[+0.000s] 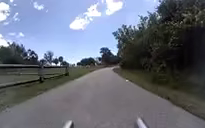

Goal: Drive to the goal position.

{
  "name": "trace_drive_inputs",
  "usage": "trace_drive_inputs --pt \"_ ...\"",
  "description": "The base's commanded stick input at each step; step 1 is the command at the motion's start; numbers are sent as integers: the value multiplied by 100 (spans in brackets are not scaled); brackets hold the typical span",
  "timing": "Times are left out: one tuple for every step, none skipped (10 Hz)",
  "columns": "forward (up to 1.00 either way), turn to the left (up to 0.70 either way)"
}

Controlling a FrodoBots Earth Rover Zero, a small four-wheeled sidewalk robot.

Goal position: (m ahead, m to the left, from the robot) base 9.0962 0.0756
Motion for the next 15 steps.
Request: trace_drive_inputs --pt "50 0" --pt "50 0" --pt "50 0" --pt "50 0" --pt "50 0" --pt "50 0" --pt "50 0" --pt "50 0" --pt "50 0" --pt "50 0" --pt "50 0" --pt "50 0" --pt "50 0" --pt "50 0" --pt "50 0"
